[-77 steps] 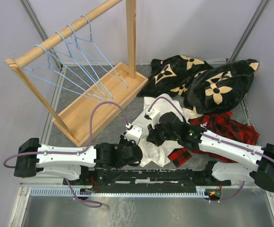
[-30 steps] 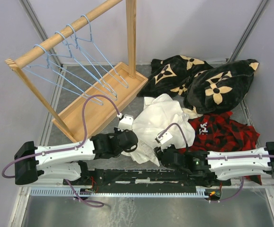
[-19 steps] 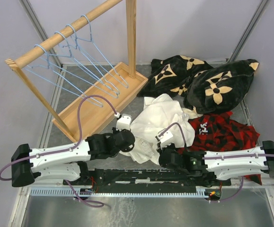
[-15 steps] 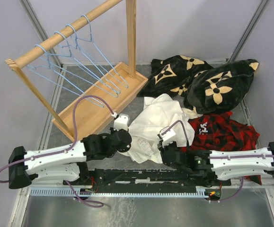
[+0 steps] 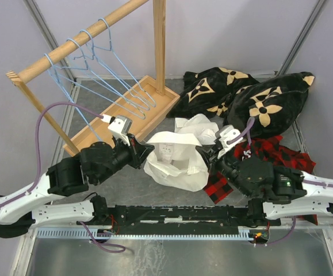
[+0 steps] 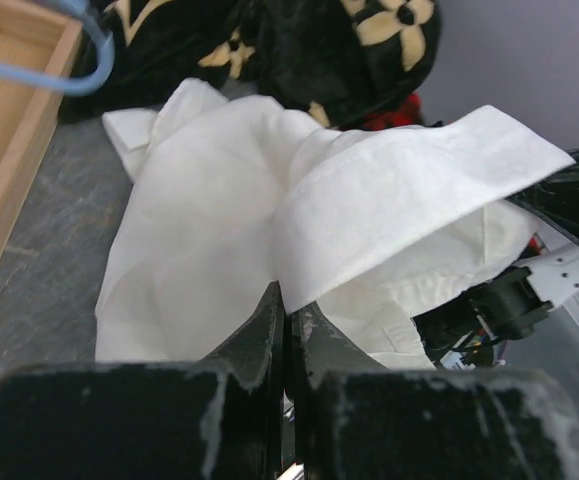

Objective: Place the shirt on the hanger
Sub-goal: Adjust the shirt at the center of the board.

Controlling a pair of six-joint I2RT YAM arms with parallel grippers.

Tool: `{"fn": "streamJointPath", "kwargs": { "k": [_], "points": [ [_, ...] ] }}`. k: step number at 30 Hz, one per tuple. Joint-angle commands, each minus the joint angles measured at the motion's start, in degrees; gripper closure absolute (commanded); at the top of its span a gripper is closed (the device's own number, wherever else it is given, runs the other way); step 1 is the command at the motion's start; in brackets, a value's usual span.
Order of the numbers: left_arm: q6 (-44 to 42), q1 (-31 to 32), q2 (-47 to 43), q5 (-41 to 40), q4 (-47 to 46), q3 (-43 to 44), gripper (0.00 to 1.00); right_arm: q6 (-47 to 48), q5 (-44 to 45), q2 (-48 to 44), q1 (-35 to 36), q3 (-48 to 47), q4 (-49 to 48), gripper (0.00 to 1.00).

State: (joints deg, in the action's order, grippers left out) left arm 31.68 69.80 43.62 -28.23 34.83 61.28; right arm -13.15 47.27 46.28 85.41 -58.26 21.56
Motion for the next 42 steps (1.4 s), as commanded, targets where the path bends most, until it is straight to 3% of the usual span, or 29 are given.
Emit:
{"fn": "streamJointPath", "kwargs": {
  "k": [1,7,14,18,24,29,33,37,42],
  "points": [
    [-8.7,0.7,5.1,5.7,-2.4,9.3,0.97,9.3,-2.0,0.2,0.2,-8.1,1.8,1.0],
    [-15.8,2.6,17.3,2.2,2.0,27.8,0.97,16.2,-1.8,2.4,0.2,-20.5,5.7,1.0],
    [-27.5,2.6,32.3,-9.6,5.6,61.4,0.97,31.8,2.9,10.4,0.2,-44.3,7.3,1.0],
    [-36.8,2.7,42.6,-14.3,0.4,79.8,0.97,43.3,2.8,16.9,0.2,-57.8,2.7,1.0],
    [-50.9,4.2,44.3,-16.4,-24.3,80.2,0.97,55.9,-2.5,26.6,0.2,-75.9,-0.5,1.0],
    [-58.9,5.3,46.9,-13.2,-35.6,82.3,0.97,64.8,-7.4,30.4,0.2,-83.1,-6.1,1.0],
    [-62.6,5.5,48.9,-12.4,-38.6,85.2,0.97,69.0,-8.4,33.8,0.2,-89.2,-6.1,1.0],
    [-64.2,5.5,48.6,-12.6,-38.9,85.0,0.97,69.3,-8.7,33.0,0.2,-87.7,-5.7,1.0],
    [-59.5,5.6,47.4,-15.5,-29.7,83.8,0.97,65.6,-6.9,30.0,0.2,-82.0,-2.9,1.0]
  ]
}}
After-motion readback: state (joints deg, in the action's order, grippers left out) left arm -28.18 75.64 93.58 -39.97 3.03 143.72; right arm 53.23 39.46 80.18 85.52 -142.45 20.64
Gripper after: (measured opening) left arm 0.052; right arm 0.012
